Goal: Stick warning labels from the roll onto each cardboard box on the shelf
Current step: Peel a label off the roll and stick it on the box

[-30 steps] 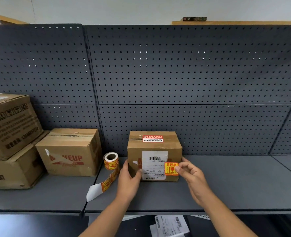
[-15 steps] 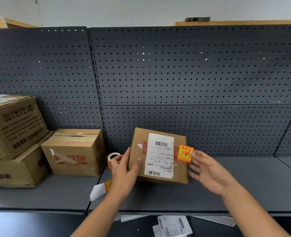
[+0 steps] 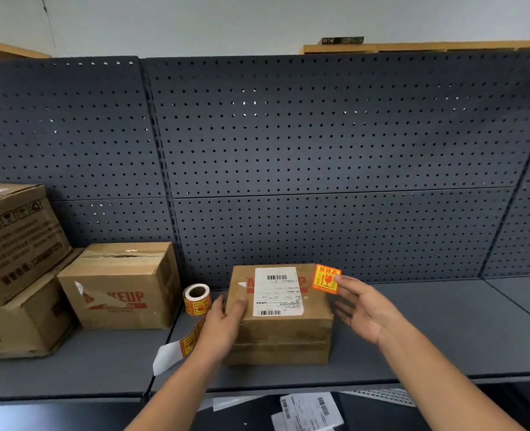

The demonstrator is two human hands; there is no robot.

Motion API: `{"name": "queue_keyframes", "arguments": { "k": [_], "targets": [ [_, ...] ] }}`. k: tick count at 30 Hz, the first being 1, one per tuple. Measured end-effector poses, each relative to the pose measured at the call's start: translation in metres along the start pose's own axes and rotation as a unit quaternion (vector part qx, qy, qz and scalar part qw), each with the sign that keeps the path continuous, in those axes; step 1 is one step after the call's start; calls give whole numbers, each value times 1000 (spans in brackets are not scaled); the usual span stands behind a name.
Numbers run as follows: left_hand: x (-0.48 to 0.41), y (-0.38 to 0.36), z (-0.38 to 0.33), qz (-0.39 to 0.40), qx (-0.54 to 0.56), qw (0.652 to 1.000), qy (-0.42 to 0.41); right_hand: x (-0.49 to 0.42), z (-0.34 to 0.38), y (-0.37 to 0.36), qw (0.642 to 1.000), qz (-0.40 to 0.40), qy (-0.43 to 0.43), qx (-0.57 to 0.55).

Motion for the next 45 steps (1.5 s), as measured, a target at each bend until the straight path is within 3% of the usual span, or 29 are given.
{"name": "queue_keyframes", "arguments": {
  "k": [3, 5, 8, 14, 22, 29, 36, 45],
  "targets": [
    [2, 7, -10, -60, -102, 992, -45, 2, 9, 10, 998, -43, 36, 10],
    [11, 4, -26, -101, -182, 968, -140, 6, 16, 10, 998, -16, 49, 23],
    [24, -24, -50, -55, -203, 938, -276, 12, 22, 6, 994, 26, 65, 79],
    [17, -76, -53, 112, -80, 973, -186, 22, 20, -6, 988, 44, 94, 117],
    [14, -89, -56, 127, 3, 984, -123, 24, 13, -9, 977, -12, 138, 161],
    [6, -92, -57, 130, -40, 982, -128, 26, 16, -13, 957, -42, 184, 221],
    [4, -95, -55, 122, -225, 949, -183, 18, 13, -14, 921, -62, 208, 324],
    [7, -104, -53, 148, -276, 921, -233, 11, 9, -10, 901, -110, 213, 361]
  ]
}}
Point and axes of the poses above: each hand's wrist, its own x-axis away from the middle knuckle, its own y-axis out of the back of the hand, z = x × y, the point moved 6 cm from there along -x, towards the middle knuckle, and after that the axes turned 9 degrees about x, right-handed, at the moved point
